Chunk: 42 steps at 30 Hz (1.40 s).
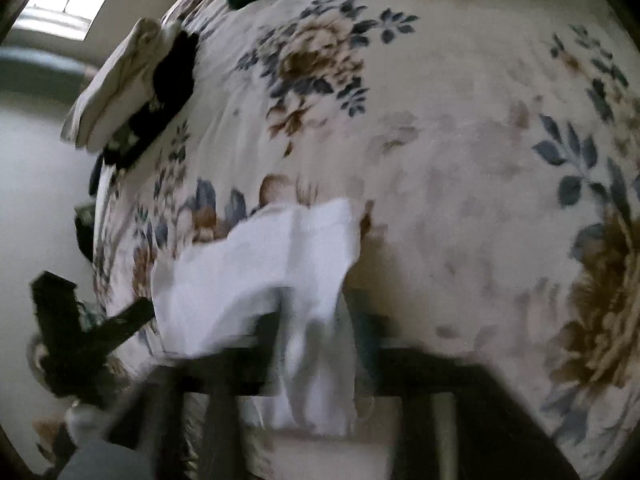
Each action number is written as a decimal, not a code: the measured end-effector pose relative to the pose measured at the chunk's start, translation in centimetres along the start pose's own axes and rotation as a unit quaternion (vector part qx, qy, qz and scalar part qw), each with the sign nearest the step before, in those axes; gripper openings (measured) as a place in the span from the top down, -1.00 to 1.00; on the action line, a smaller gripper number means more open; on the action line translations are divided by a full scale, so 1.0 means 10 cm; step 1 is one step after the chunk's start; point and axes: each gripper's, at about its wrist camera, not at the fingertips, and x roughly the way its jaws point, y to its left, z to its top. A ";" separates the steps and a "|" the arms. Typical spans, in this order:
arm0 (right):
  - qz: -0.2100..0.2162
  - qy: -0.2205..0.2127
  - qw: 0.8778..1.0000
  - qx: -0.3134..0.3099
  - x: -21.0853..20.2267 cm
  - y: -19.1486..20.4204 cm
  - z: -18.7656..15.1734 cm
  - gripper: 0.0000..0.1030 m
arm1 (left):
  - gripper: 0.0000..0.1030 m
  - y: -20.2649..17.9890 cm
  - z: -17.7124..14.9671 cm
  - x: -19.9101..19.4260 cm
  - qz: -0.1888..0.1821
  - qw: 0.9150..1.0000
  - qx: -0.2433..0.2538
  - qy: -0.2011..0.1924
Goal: Fold small clothes
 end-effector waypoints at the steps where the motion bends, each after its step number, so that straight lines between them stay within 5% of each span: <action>1: -0.004 0.007 1.000 -0.010 0.02 0.03 -0.06 -0.13 | -0.35 -0.02 -0.08 0.02 -0.006 1.000 -0.005 0.003; 10: -0.094 0.058 0.989 -0.099 0.51 0.31 -0.47 -0.20 | -0.35 0.05 -0.46 0.54 0.002 0.998 -0.050 0.040; 16: -0.093 0.060 0.989 -0.095 0.56 0.24 -0.47 -0.25 | -0.35 0.04 -0.45 0.58 -0.003 0.998 -0.049 0.044; 19: -0.076 0.066 0.991 -0.083 0.57 0.15 -0.46 -0.33 | -0.44 0.08 -0.43 0.61 -0.019 0.998 -0.050 0.047; 23: 0.032 0.093 0.995 0.001 0.66 -0.14 -0.38 -0.38 | -0.50 0.21 -0.40 0.69 -0.071 0.993 -0.081 0.049; 25: 0.062 0.092 0.993 0.035 0.67 -0.24 -0.37 -0.36 | -0.25 0.24 -0.38 0.66 -0.110 0.988 -0.101 0.041; 27: 0.088 0.089 0.991 0.050 0.65 -0.27 -0.38 -0.05 | 0.36 0.19 -0.35 0.60 -0.122 0.988 -0.092 0.033; 29: 0.099 0.078 0.990 0.062 0.60 -0.30 -0.40 0.44 | 0.61 0.15 -0.33 0.51 -0.122 0.990 -0.070 0.025; 34: 0.114 0.055 0.989 0.076 0.38 -0.11 -0.46 0.61 | 0.69 0.17 -0.18 0.23 -0.145 0.988 -0.052 0.006; 42: 0.099 -0.021 0.993 0.054 -0.21 0.90 -0.21 0.63 | 0.69 0.28 0.61 -0.43 -0.183 0.983 -0.024 -0.005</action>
